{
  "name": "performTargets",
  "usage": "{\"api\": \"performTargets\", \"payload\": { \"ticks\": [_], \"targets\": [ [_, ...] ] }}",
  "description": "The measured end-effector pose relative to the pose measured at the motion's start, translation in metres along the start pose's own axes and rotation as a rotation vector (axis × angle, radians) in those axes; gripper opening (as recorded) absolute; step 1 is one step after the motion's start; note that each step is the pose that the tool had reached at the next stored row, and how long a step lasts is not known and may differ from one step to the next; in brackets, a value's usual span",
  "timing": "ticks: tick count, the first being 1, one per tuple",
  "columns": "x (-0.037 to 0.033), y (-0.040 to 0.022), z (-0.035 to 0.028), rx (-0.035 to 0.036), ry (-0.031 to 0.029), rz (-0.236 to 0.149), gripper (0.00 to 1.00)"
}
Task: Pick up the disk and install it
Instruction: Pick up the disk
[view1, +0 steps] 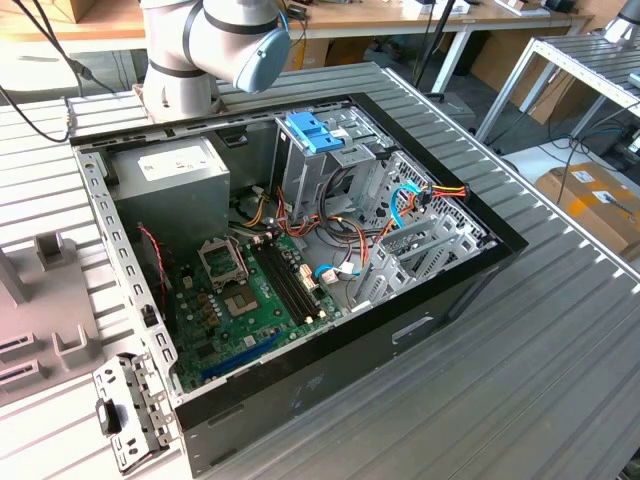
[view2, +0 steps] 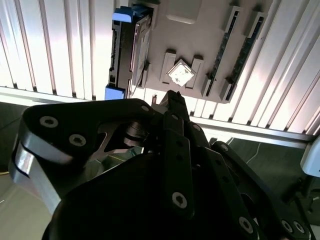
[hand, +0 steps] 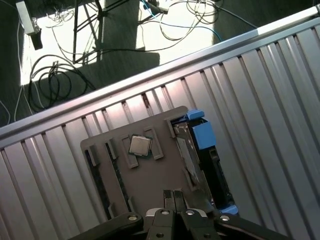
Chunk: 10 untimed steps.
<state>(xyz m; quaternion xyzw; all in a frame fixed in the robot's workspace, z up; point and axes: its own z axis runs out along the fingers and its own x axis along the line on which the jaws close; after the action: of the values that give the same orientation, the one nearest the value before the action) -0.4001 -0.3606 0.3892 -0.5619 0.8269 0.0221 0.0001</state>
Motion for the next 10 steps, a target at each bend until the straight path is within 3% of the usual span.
{"api": "performTargets", "payload": {
  "ticks": [10],
  "targets": [
    [0.0, 0.0, 0.0, -0.0014, 0.002, -0.056, 0.11]
  ]
}}
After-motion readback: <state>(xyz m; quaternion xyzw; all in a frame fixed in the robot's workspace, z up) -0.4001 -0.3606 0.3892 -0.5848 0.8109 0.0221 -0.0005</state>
